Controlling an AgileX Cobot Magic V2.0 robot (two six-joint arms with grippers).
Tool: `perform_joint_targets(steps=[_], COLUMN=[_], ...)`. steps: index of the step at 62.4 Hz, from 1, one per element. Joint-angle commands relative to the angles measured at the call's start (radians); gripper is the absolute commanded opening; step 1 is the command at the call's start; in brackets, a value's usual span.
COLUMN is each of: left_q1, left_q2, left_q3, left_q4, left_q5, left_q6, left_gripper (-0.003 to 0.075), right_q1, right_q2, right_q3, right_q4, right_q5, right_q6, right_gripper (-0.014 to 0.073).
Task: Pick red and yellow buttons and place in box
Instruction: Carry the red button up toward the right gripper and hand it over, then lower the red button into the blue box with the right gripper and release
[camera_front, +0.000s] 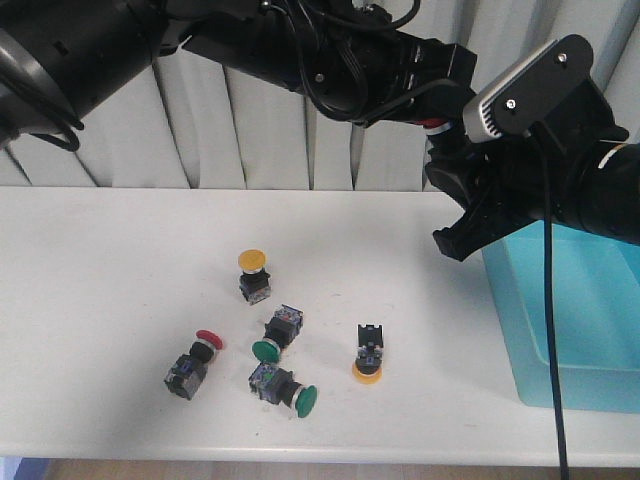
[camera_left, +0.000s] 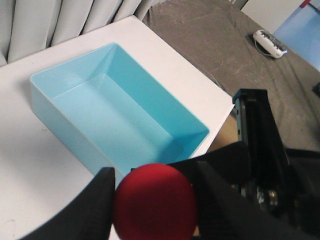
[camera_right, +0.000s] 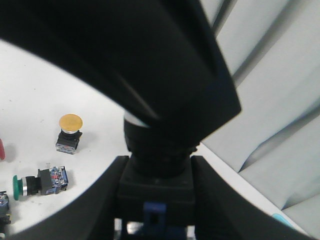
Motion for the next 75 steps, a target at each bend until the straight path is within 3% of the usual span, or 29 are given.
perform_joint_targets(steps=[1, 9, 18, 31, 52, 64, 75], left_q1=[-0.017, -0.016, -0.016, -0.016, -0.016, -0.016, -0.016], left_q2=[-0.058, -0.060, -0.068, -0.110, -0.230, -0.288, -0.313], left_q3=[-0.023, -0.023, -0.023, -0.023, -0.023, -0.023, -0.023], left_q4=[-0.053, -0.047, -0.024, 0.086, 0.540, 0.795, 0.854], left_q5=[-0.015, -0.013, -0.017, -0.024, 0.034, 0.068, 0.087], left_q6=[0.049, 0.049, 0.049, 0.050, -0.040, -0.162, -0.204], left_gripper=[0.0368, 0.0526, 0.0602, 0.0581, 0.0526, 0.0497, 0.0487], right_q1=[0.000, 0.000, -0.002, -0.076, -0.352, -0.460, -0.527], right_q2=[-0.021, -0.021, -0.021, -0.021, 0.005, 0.155, 0.369], right_q3=[-0.035, -0.035, -0.035, -0.035, -0.035, -0.066, -0.171], right_q4=[0.017, 0.017, 0.011, 0.012, 0.012, 0.012, 0.009], right_q5=[-0.070, -0.071, -0.075, -0.088, -0.102, -0.072, 0.051], right_q6=[-0.004, -0.004, -0.004, 0.050, 0.214, 0.296, 0.347], right_gripper=[-0.0006, -0.0004, -0.0003, -0.0003, 0.0002, 0.0008, 0.0014])
